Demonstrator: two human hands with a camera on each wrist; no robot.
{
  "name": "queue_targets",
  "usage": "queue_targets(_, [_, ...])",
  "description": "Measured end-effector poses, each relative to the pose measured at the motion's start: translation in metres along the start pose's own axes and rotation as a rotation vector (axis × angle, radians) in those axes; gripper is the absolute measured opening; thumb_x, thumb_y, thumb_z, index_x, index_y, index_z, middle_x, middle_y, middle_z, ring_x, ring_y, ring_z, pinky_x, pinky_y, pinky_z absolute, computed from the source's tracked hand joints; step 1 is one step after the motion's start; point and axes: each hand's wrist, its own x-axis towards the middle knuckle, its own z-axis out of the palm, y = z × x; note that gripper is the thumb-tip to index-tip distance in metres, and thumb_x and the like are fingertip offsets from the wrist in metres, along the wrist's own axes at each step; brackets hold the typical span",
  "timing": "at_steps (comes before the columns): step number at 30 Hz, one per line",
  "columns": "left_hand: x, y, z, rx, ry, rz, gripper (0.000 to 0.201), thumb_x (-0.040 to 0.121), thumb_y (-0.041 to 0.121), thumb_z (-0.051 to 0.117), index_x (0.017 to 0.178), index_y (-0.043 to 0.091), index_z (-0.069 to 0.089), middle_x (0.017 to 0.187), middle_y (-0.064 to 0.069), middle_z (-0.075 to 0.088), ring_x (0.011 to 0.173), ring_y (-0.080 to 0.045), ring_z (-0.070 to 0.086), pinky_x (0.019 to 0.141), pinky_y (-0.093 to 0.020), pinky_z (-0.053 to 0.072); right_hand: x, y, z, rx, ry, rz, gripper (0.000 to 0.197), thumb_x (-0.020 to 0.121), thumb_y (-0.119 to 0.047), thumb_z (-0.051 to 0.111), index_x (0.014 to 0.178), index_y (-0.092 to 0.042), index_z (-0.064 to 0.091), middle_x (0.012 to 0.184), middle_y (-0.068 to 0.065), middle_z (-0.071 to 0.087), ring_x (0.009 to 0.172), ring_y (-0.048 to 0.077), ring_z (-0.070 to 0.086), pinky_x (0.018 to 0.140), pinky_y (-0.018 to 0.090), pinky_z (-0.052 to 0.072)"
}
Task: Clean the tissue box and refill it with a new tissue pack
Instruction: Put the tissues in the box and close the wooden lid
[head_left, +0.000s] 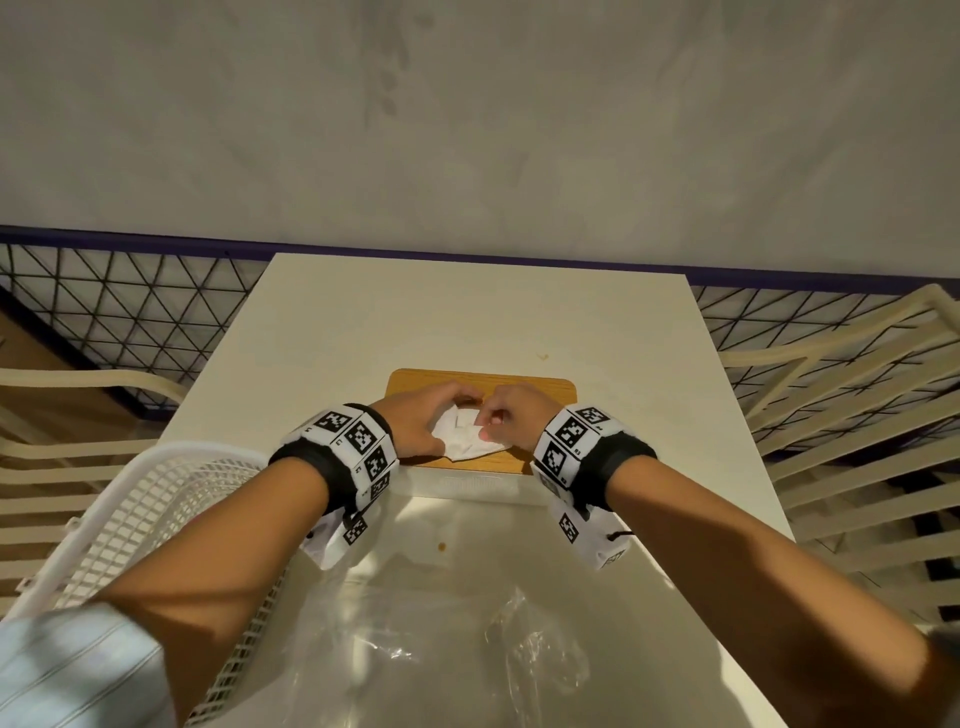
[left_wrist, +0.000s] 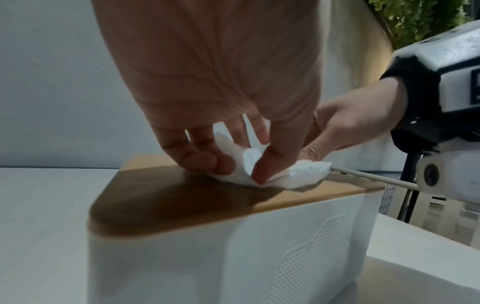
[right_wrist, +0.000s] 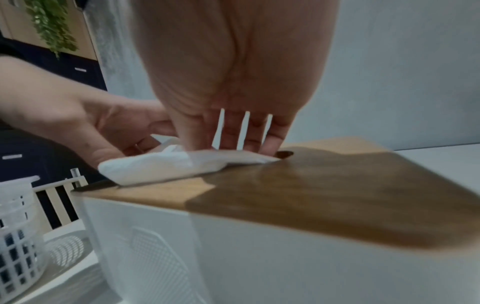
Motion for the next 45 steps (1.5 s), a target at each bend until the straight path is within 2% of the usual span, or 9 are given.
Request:
queue_targets(5, [0.006, 0.004, -0.008, 0.263, -0.036, -0.056, 0.068, 0.076, 0.024, 0.067, 0.136, 0.025, 0.034, 0.137, 0.003, 0.043, 0.122, -0.018, 0.045, 0.096, -0.032, 0.042, -0.007, 0.005, 0.004, 0.115, 0.13, -0.074, 0.014, 0.087, -0.007, 0.054, 0.089, -0.002, 0.067, 0.085, 0.006, 0.064, 0.08, 0.013, 0.048, 0.06, 0.007, 0.03])
queue_targets(9, [0.008, -0.005, -0.022, 0.385, -0.003, -0.15, 0.038, 0.077, 0.031, 0.066, 0.111, 0.019, 0.056, 0.115, 0.0, 0.054, 0.104, -0.019, 0.051, 0.086, -0.034, 0.043, -0.013, 0.007, 0.002, 0.155, 0.151, -0.075, 0.016, 0.088, -0.006, 0.049, 0.093, -0.003, 0.064, 0.092, 0.007, 0.063, 0.086, 0.02, 0.054, 0.071, 0.02, 0.045])
queue_targets(12, [0.004, -0.015, -0.03, 0.205, 0.068, -0.085, 0.018, 0.078, 0.025, 0.067, 0.094, 0.017, 0.061, 0.097, 0.001, 0.052, 0.097, -0.02, 0.048, 0.086, -0.034, 0.039, -0.012, -0.001, -0.004, 0.251, 0.14, -0.03, 0.027, 0.084, -0.006, 0.053, 0.11, -0.009, 0.056, 0.113, 0.008, 0.063, 0.104, 0.022, 0.058, 0.088, 0.03, 0.048])
queue_targets(15, [-0.004, -0.02, -0.032, -0.136, 0.146, -0.069, 0.016, 0.076, 0.017, 0.07, 0.078, 0.024, 0.056, 0.094, -0.002, 0.06, 0.087, -0.019, 0.051, 0.078, -0.03, 0.04, -0.007, -0.019, -0.01, 0.272, 0.049, 0.0, 0.056, 0.079, -0.01, 0.06, 0.131, -0.021, 0.042, 0.13, -0.002, 0.055, 0.108, 0.017, 0.054, 0.077, 0.021, 0.042])
queue_targets(22, [-0.007, -0.033, -0.016, -0.229, 0.182, -0.127, 0.011, 0.093, 0.025, 0.048, 0.086, 0.022, 0.039, 0.068, 0.005, 0.046, 0.069, -0.017, 0.044, 0.06, -0.025, 0.033, 0.004, -0.033, -0.03, 0.045, -0.104, 0.05, 0.037, 0.077, -0.028, 0.067, 0.11, -0.014, 0.062, 0.09, -0.001, 0.059, 0.083, 0.017, 0.054, 0.06, 0.021, 0.04])
queue_targets(29, [-0.003, -0.028, -0.01, -0.174, 0.16, -0.138, 0.019, 0.091, 0.032, 0.049, 0.098, 0.019, 0.037, 0.081, -0.004, 0.054, 0.074, -0.022, 0.048, 0.06, -0.026, 0.035, -0.009, 0.012, -0.055, -0.412, -0.164, 0.206, 0.042, 0.071, -0.04, 0.071, 0.101, -0.011, 0.065, 0.084, 0.002, 0.065, 0.081, 0.022, 0.061, 0.079, 0.031, 0.051])
queue_targets(36, [0.003, -0.022, -0.006, 0.103, 0.245, -0.29, 0.037, 0.092, 0.044, 0.041, 0.109, 0.015, 0.056, 0.094, -0.006, 0.042, 0.099, -0.027, 0.042, 0.098, -0.034, 0.025, -0.028, 0.042, -0.045, 0.406, 0.109, 0.21, 0.013, 0.091, -0.025, 0.054, 0.086, -0.014, 0.06, 0.081, 0.001, 0.062, 0.08, 0.017, 0.057, 0.079, 0.029, 0.043])
queue_targets(39, [0.005, -0.033, 0.002, -0.001, 0.306, -0.339, 0.042, 0.086, 0.053, 0.047, 0.112, 0.021, 0.058, 0.102, -0.01, 0.048, 0.116, -0.034, 0.041, 0.101, -0.038, 0.026, -0.028, 0.05, -0.03, 0.574, 0.203, 0.208, 0.009, 0.088, -0.023, 0.059, 0.091, -0.015, 0.061, 0.07, 0.004, 0.064, 0.069, 0.02, 0.062, 0.08, 0.036, 0.05])
queue_targets(45, [-0.006, -0.04, 0.008, -0.497, 0.416, -0.321, 0.039, 0.085, 0.045, 0.055, 0.109, 0.015, 0.063, 0.115, -0.01, 0.063, 0.11, -0.028, 0.056, 0.087, -0.032, 0.042, -0.03, 0.053, -0.019, 0.706, 0.138, 0.285, 0.018, 0.087, -0.018, 0.061, 0.103, -0.01, 0.061, 0.061, 0.001, 0.058, 0.045, 0.004, 0.053, 0.045, 0.014, 0.041])
